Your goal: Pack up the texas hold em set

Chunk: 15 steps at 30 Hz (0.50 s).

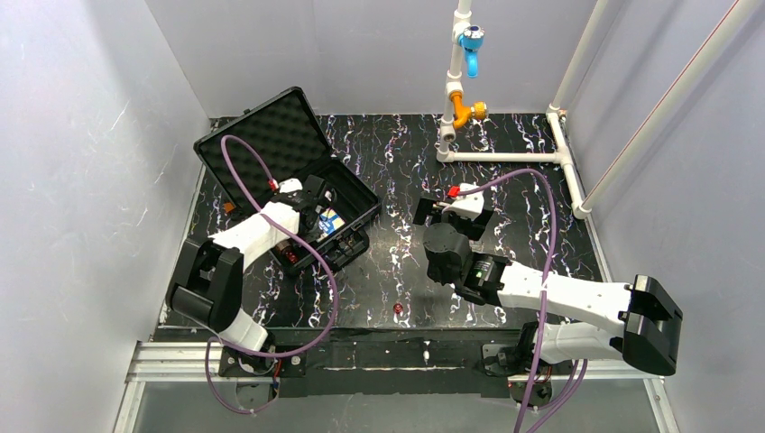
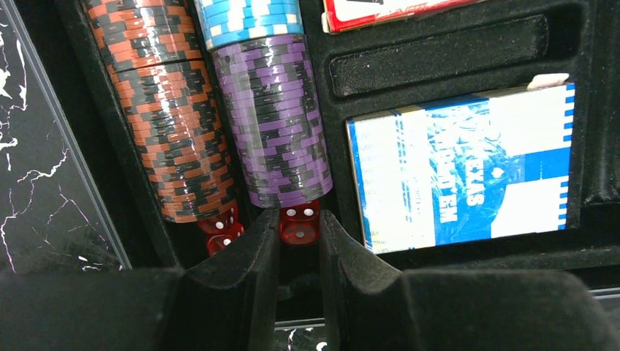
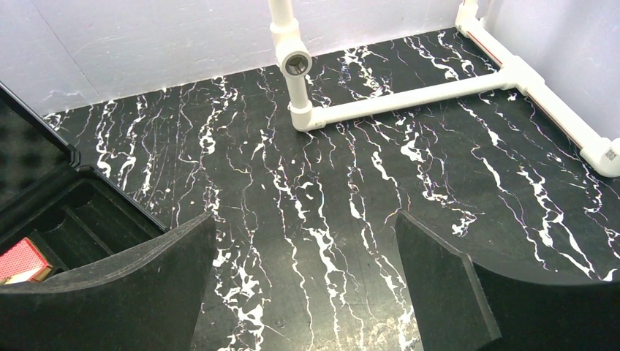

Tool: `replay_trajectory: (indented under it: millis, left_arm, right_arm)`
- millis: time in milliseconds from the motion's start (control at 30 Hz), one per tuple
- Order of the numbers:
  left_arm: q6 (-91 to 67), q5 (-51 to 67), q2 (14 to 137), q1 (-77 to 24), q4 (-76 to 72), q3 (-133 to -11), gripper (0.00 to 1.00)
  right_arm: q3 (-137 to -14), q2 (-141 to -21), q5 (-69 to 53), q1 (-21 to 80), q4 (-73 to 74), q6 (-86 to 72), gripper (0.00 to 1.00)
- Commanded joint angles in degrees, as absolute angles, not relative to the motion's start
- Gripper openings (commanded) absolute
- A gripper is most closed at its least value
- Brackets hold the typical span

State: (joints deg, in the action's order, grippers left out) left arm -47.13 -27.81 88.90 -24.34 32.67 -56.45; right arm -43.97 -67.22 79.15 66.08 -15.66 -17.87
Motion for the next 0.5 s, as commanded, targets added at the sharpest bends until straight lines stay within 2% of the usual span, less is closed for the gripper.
replay_trajectory:
  millis: [0,133,233,367,467]
  left_arm:
    - [-46.88,-29.46,88.92,-23.82,32.84,-55.54,0.00]
    - [-48.55,-31.53,89.03,-23.68,35.35,-55.39,0.01]
    - [-49.12,-31.76,88.92,-23.61,35.58,-54.84,0.07]
    - [-49.00,-32.39,88.73,-23.48,35.83,-54.76,0.23]
    - [-48.70,-32.63,88.22,-23.47,35.86,-54.58,0.30]
  right_arm:
    - [-43.17,-66.62,81.10,66.36,-20.13,-17.54,1.00]
    - [-42.98,-66.67,81.04,66.40,-20.56,-17.24,1.00]
    - [-42.89,-66.79,80.87,66.49,-20.74,-17.23,1.00]
    - [-42.97,-66.88,80.86,66.53,-20.72,-17.16,1.00]
    - [-42.98,-66.97,80.75,66.53,-20.69,-17.12,1.00]
